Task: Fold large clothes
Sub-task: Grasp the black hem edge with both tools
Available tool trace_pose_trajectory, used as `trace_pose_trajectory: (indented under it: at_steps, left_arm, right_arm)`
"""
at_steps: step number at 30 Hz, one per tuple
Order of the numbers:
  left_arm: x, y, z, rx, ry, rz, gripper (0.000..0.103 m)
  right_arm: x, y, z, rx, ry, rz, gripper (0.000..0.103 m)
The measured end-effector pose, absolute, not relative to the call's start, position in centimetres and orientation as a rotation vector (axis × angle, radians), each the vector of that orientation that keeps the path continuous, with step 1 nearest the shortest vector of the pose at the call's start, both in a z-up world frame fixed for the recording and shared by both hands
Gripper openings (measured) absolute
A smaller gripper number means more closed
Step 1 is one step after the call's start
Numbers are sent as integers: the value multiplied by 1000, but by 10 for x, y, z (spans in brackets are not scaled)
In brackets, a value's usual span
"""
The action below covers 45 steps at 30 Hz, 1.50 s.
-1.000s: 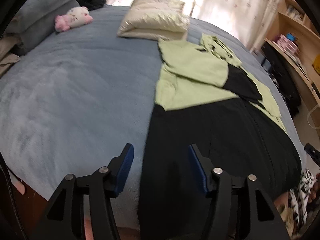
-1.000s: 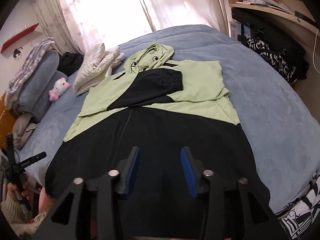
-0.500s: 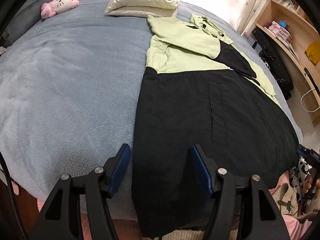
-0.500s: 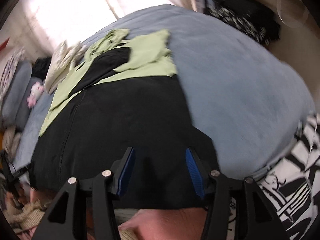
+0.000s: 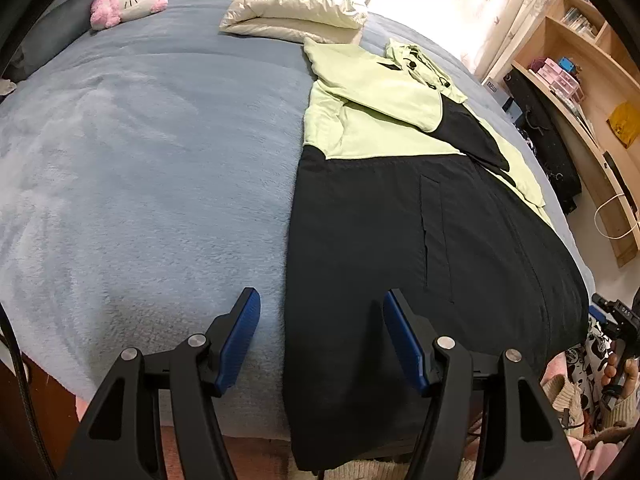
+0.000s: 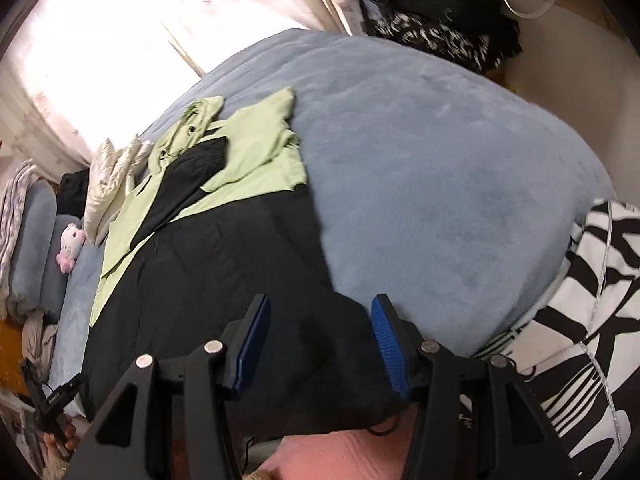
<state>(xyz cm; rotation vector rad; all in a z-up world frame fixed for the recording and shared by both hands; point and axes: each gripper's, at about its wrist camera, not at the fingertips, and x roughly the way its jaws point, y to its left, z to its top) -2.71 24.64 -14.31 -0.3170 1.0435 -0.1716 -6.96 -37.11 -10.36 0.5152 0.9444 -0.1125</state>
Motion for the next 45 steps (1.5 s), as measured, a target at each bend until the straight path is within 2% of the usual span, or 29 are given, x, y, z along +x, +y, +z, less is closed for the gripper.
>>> trace_pose_trajectory:
  at_steps: [3, 7, 13, 16, 18, 34, 35, 36, 38, 45]
  left_arm:
    - [-29, 250, -142, -324, 1037, -168, 62]
    - [-29, 255, -143, -340, 1035, -161, 62]
    - [-29, 260, -146, -371, 1034, -170, 62]
    - [-29, 258, -150, -380, 1039, -182, 66]
    - [-28, 255, -150, -379, 1038, -201, 73]
    - [-13, 195, -165, -230, 1090, -328, 72]
    - [-14, 195, -164, -231, 1089, -329, 63]
    - [-14, 194, -163, -237, 1086, -337, 43]
    - [-14, 193, -163, -264, 1097, -365, 13]
    - [-16, 181, -152, -259, 1082, -300, 5]
  right_arm:
    - [-67, -372, -121, 545, 1016, -82, 53]
    - [-65, -365, -124, 504, 1023, -53, 55]
    - [-59, -342, -117, 562, 1005, 175, 53]
    - [-51, -321, -115, 481, 1022, 194, 53]
    - [-47, -315, -118, 454, 1036, 184, 53]
    - [-40, -317, -132, 489, 1060, 89, 53]
    - [-40, -315, -132, 479, 1062, 83, 53]
    - [-40, -314, -132, 469, 1062, 77, 53]
    - [-41, -311, -132, 456, 1057, 71, 55]
    - [-45, -310, -129, 442, 1035, 66, 54]
